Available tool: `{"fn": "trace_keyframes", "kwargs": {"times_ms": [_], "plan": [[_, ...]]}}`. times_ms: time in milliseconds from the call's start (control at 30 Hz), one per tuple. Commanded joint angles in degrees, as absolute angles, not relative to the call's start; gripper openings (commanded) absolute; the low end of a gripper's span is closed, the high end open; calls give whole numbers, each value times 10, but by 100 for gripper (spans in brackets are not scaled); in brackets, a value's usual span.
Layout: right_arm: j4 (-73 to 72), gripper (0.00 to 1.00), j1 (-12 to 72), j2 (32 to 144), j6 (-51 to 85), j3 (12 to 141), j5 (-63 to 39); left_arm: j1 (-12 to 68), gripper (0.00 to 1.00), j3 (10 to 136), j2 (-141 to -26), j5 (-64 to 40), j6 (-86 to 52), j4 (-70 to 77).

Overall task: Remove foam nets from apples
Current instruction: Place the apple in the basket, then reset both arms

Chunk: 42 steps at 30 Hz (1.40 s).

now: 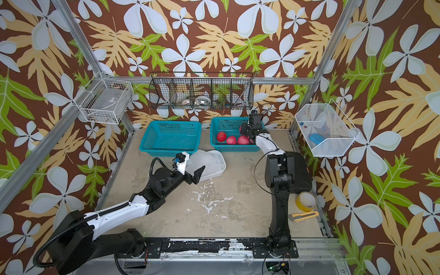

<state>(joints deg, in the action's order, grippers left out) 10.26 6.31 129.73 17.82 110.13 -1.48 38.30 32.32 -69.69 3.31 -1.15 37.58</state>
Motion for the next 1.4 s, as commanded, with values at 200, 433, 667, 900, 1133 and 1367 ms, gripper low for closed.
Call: {"fn": "trace_keyframes", "kwargs": {"times_ms": [200, 433, 667, 900, 1133, 1367], "plan": [[93, 58, 46, 1354, 197, 1159, -34, 382, 100, 350, -727, 91, 24, 380], [120, 90, 43, 1365, 198, 1197, -62, 382, 100, 327, -707, 265, 16, 400], [125, 100, 43, 1293, 189, 1159, -34, 373, 100, 259, -668, 379, 66, 486], [128, 100, 43, 1253, 171, 1143, -25, 349, 100, 244, -671, 427, 89, 501], [114, 100, 43, 1238, 156, 1106, -36, 347, 100, 253, -680, 417, 96, 493], [67, 100, 44, 1129, 173, 974, -6, 319, 100, 210, -659, 495, 141, 560]]}}
